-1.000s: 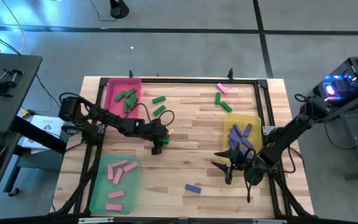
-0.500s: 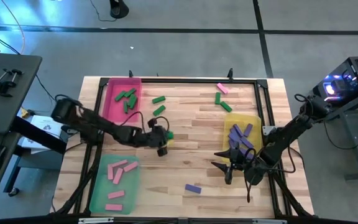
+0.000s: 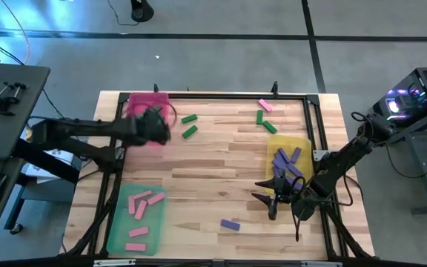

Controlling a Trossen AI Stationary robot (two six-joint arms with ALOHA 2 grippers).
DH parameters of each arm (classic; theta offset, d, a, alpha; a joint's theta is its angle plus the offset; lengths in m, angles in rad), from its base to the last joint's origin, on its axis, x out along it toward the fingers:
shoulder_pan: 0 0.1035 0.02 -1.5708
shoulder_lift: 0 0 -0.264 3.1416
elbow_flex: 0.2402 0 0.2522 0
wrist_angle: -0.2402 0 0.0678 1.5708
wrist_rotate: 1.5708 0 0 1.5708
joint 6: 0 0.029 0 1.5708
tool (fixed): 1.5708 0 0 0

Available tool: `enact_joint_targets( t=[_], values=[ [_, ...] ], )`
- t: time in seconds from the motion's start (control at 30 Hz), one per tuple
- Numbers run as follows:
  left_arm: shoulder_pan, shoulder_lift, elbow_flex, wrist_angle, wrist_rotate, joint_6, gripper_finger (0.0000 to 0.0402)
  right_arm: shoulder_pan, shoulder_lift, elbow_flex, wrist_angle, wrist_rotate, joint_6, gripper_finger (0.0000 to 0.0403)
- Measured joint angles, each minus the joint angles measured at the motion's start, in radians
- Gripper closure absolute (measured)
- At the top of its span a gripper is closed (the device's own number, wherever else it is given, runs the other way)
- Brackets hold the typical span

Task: Sort blocks
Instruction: Put the green block into the pink bin

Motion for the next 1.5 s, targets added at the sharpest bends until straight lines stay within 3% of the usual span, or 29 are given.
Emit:
enact_joint_targets(
  t=[0.2, 0.4, 0.7, 1.03, 1.2, 1.5],
  values=[
    [0.282, -0.012, -0.096, 0.086, 0.271, 0.139, 0.0299, 0.000, 0.000, 0.000, -0.001, 0.000, -0.003, 0.0215],
    [0.368, 0.016, -0.180, 0.131, 0.303, 0.158, 0.0299, 0.000, 0.000, 0.000, -0.004, 0.000, -0.005, 0.0215],
    [0.392, 0.022, -0.214, 0.167, 0.250, 0.169, 0.0265, 0.000, 0.000, 0.000, -0.005, -0.001, -0.002, 0.0215],
    [0.420, 0.022, -0.215, 0.219, 0.249, 0.187, 0.0207, 0.000, 0.000, 0.000, -0.005, -0.003, -0.002, 0.0215],
    [0.434, -0.001, -0.215, 0.216, 0.249, 0.207, 0.0196, 0.000, 0.000, 0.000, -0.005, -0.003, -0.002, 0.0215],
    [0.294, -0.122, -0.215, 0.302, 0.311, 0.239, 0.0197, -0.001, 0.046, 0.000, 0.026, -0.004, -0.002, 0.0215]
  ],
)
